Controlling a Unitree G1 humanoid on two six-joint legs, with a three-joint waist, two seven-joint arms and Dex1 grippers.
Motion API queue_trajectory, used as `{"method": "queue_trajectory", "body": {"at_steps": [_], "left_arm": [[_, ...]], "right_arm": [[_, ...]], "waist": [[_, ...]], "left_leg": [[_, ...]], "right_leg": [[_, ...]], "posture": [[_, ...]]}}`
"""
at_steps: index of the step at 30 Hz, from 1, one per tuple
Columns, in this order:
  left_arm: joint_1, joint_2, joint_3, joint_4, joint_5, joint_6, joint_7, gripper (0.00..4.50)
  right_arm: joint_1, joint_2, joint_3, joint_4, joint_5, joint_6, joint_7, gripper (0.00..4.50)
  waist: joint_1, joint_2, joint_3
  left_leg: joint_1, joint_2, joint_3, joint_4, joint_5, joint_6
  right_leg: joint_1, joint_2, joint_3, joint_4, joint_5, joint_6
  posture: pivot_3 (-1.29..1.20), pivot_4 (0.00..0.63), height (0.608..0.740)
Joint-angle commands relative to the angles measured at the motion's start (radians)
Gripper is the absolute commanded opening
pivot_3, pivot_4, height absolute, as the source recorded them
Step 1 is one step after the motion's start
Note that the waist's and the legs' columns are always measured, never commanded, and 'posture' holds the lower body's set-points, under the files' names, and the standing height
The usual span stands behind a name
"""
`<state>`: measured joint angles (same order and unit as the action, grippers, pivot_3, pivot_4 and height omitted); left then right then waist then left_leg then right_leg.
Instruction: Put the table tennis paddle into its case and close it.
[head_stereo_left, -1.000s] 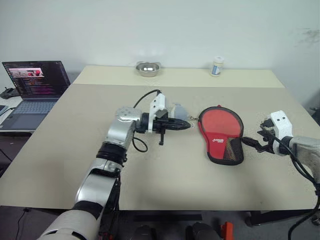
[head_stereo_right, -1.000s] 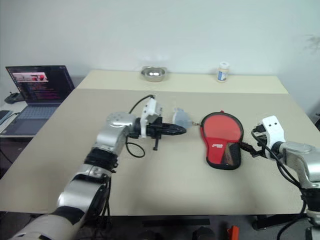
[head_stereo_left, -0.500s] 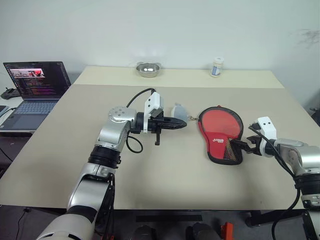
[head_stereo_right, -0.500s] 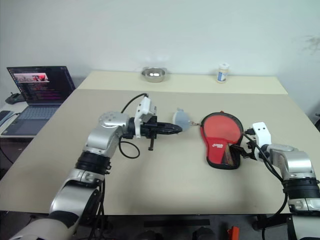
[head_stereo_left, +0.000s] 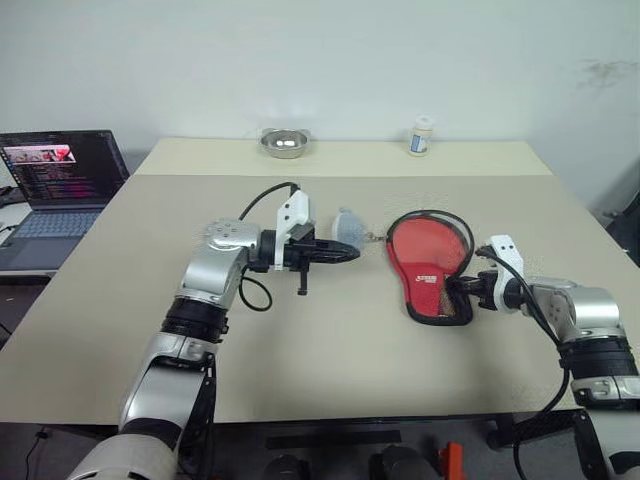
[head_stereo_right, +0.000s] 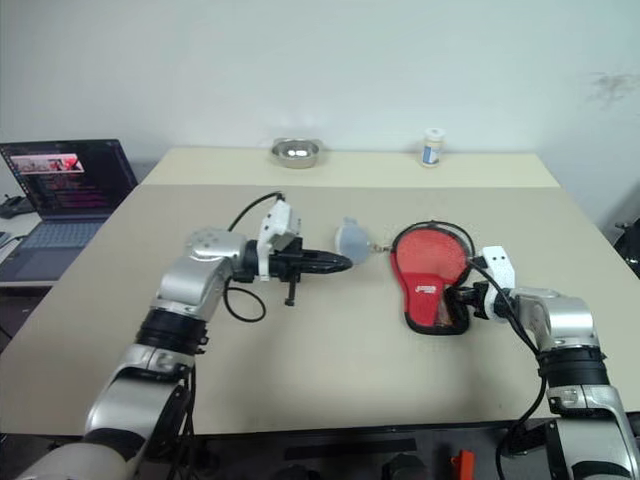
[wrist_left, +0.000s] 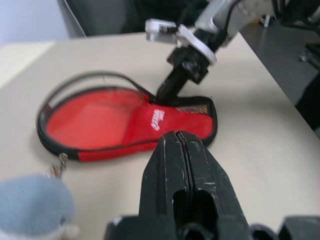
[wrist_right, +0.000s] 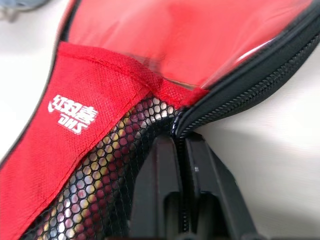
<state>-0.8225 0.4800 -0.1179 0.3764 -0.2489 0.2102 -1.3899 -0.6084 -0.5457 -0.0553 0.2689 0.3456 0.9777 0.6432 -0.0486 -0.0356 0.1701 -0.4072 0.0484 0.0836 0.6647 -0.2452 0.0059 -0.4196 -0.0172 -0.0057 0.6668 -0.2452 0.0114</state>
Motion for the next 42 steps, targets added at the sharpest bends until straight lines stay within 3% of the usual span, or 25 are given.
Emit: {"method": "queue_trajectory", "body": {"at_steps": [1,8,13,19,29,42], "left_arm": [[0.021,0.029,0.004,-0.106,-0.057,0.056,-0.042,0.0],[0.047,0.023,-0.015,-0.217,-0.11,0.139,-0.048,0.0],[0.056,0.029,-0.023,-0.233,-0.119,0.155,-0.047,0.0],[0.081,0.053,-0.038,-0.253,-0.128,0.173,-0.071,0.0],[0.15,0.22,-0.088,-0.223,-0.056,0.092,-0.179,0.0],[0.165,0.235,-0.098,-0.229,-0.069,0.081,-0.182,0.0]], "right_arm": [[-0.018,0.086,0.041,-0.125,0.068,0.079,0.009,0.02],[0.01,0.27,0.109,-0.324,0.096,0.193,-0.06,0.02],[0.07,0.321,0.141,-0.423,0.109,0.236,-0.104,0.02],[0.157,0.265,0.129,-0.55,0.134,0.302,-0.112,0.02],[0.259,0.142,0.008,-0.736,0.224,0.432,-0.122,0.02],[0.324,0.089,-0.085,-0.854,0.307,0.534,-0.135,0.02]], "waist": [[-0.006,0.0,0.0],[-0.007,0.001,0.001],[0.0,0.001,0.001],[0.01,0.001,0.001],[0.019,0.001,0.001],[0.019,0.0,0.001]], "left_leg": [[0.0,0.0,0.0,0.0,0.0,0.0],[0.0,0.001,-0.002,-0.001,0.001,-0.002],[-0.001,-0.002,-0.002,0.0,0.002,-0.003],[-0.002,-0.004,-0.003,0.0,0.002,-0.003],[-0.002,-0.003,-0.004,-0.001,0.002,-0.003],[-0.005,-0.004,-0.005,0.0,0.002,-0.003]], "right_leg": [[-0.001,0.0,0.0,0.0,0.0,0.0],[-0.006,0.0,0.002,0.013,-0.004,-0.006],[-0.005,0.0,0.0,0.013,-0.005,-0.004],[-0.005,-0.001,0.0,0.011,-0.005,-0.004],[-0.005,-0.001,-0.001,0.011,-0.007,-0.002],[-0.005,-0.001,-0.003,0.009,-0.007,-0.002]], "posture": [[0.0,0.15,0.74],[0.0,0.15,0.74],[0.0,0.15,0.74],[0.0,0.15,0.74],[0.0,0.15,0.74],[0.0,0.15,0.74]]}}
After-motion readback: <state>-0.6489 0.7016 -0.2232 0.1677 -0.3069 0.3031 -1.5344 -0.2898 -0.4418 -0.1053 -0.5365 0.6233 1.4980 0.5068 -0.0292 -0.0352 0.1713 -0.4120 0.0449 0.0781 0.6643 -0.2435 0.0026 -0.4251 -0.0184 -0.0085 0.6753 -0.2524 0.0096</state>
